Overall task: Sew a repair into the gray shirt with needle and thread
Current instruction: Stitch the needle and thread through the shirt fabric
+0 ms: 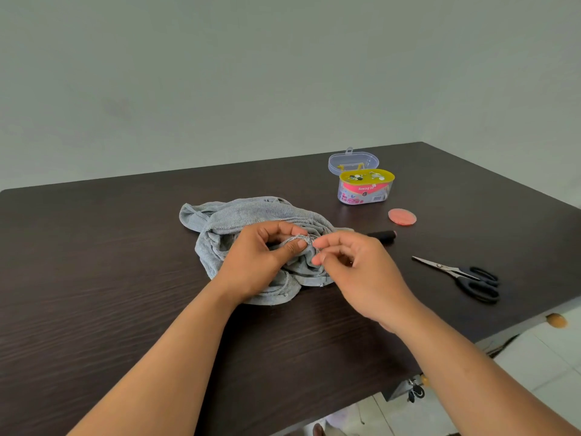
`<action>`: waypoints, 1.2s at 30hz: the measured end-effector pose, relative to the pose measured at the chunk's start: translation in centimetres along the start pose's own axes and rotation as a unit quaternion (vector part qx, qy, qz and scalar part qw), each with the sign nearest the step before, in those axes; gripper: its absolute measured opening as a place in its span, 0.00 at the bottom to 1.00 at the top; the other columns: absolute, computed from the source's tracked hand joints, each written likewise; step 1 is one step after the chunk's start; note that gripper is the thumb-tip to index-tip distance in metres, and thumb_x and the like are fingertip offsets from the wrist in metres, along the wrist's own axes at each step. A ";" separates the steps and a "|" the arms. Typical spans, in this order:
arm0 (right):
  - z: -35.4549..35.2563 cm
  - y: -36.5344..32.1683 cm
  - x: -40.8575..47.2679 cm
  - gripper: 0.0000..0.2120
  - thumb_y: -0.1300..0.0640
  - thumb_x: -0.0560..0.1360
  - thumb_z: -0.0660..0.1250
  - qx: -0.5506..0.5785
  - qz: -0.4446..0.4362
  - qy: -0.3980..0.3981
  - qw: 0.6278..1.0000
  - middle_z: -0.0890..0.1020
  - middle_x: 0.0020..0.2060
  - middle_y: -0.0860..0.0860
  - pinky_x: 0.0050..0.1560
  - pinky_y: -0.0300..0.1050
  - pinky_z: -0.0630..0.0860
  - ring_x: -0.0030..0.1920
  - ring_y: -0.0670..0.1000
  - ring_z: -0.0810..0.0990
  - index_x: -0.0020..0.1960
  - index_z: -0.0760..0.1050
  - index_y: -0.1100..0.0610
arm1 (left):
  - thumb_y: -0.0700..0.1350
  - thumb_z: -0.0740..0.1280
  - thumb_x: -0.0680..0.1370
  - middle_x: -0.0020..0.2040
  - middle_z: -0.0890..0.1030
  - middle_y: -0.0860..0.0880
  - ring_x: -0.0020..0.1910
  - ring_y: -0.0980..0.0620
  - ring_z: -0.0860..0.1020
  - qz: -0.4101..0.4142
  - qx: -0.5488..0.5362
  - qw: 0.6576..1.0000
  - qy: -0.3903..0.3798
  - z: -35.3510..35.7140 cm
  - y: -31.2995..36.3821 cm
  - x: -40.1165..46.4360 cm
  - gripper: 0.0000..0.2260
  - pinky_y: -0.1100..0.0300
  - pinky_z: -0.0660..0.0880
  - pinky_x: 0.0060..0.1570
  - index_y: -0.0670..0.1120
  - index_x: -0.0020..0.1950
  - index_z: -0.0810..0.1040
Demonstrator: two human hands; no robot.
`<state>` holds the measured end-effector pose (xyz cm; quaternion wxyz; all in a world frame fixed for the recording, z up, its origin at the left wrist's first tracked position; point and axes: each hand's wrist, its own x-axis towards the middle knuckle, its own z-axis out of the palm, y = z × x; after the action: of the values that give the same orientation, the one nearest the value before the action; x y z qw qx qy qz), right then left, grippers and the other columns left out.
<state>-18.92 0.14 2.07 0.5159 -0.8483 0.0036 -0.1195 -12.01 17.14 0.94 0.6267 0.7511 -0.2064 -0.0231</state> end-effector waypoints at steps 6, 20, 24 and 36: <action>0.5 0.0 -0.4 0.09 0.63 0.74 0.73 0.058 0.028 0.027 0.998 0.86 0.39 0.49 0.49 0.51 0.83 0.39 0.48 0.85 0.49 0.82 0.49 | 0.40 0.74 0.77 0.45 0.87 0.45 0.48 0.44 0.86 -0.006 -0.009 1.000 0.000 0.0 0.1 0.0 0.04 0.59 0.82 0.51 0.48 0.50 0.85; 0.7 -0.1 -1.5 0.06 0.63 0.73 0.75 0.120 0.025 0.102 0.987 0.86 0.37 0.51 0.41 0.37 0.80 0.38 0.46 0.85 0.45 0.78 0.55 | 0.38 0.74 0.77 0.41 0.87 0.46 0.39 0.56 0.83 -0.009 -0.024 1.000 0.003 0.0 0.2 0.0 0.03 0.66 0.78 0.44 0.44 0.49 0.83; 0.9 -0.2 -1.8 0.06 0.63 0.72 0.75 0.136 0.023 0.111 0.984 0.86 0.35 0.51 0.41 0.39 0.82 0.37 0.48 0.85 0.44 0.79 0.55 | 0.40 0.74 0.77 0.41 0.87 0.46 0.39 0.55 0.83 -0.009 -0.017 1.000 0.006 -0.1 0.1 -0.1 0.03 0.64 0.79 0.45 0.43 0.49 0.83; 1.9 0.0 -1.7 0.09 0.67 0.73 0.73 0.191 0.030 0.127 0.973 0.85 0.35 0.56 0.42 0.42 0.80 0.34 0.49 0.82 0.43 0.76 0.56 | 0.39 0.75 0.76 0.41 0.87 0.46 0.40 0.53 0.84 0.009 0.002 1.000 0.003 0.0 0.2 -0.1 0.03 0.57 0.80 0.48 0.45 0.48 0.83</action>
<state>-20.21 1.97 0.88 0.6668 -0.7115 0.0719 -0.2096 -12.17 17.16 1.06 0.6257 0.7506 -0.2116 -0.0146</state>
